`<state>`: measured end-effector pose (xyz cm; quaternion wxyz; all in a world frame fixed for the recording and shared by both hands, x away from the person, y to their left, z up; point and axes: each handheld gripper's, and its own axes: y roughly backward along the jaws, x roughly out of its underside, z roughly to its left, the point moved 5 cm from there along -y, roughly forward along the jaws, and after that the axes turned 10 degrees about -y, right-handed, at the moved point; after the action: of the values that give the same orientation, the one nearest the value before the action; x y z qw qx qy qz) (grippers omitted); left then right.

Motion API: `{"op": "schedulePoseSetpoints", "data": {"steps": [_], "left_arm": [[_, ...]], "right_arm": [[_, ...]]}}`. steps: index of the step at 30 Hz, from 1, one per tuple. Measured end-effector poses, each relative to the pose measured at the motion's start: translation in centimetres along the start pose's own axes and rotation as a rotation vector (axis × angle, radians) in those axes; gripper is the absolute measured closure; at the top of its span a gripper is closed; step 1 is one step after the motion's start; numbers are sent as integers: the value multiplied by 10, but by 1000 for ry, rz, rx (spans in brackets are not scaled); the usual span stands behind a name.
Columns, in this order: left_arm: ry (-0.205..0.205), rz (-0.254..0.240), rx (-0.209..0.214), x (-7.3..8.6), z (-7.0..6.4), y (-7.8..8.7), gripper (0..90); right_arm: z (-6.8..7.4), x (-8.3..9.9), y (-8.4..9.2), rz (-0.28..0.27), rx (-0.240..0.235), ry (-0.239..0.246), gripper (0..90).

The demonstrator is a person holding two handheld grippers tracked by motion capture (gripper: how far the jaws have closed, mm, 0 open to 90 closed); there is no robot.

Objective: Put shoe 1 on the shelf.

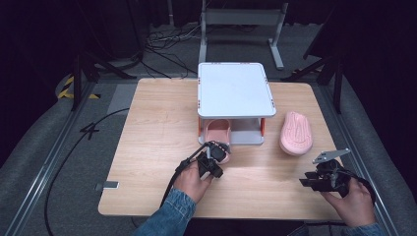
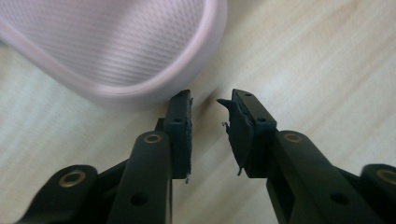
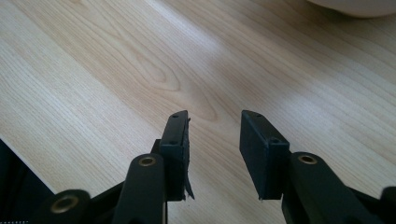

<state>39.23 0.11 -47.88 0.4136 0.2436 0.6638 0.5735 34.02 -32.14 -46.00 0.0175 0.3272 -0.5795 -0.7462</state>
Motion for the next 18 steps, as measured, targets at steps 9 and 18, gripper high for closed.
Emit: {"op": "schedulePoseSetpoints", "data": {"steps": [9,18], "left_arm": [[-20,-34,-6,-22,6,-7,684],[-115,-64,-49,-47,-3,-11,687]], "right_arm": [[0,6,3,-4,8,-12,632],[1,11,7,-9,10,-17,631]]}}
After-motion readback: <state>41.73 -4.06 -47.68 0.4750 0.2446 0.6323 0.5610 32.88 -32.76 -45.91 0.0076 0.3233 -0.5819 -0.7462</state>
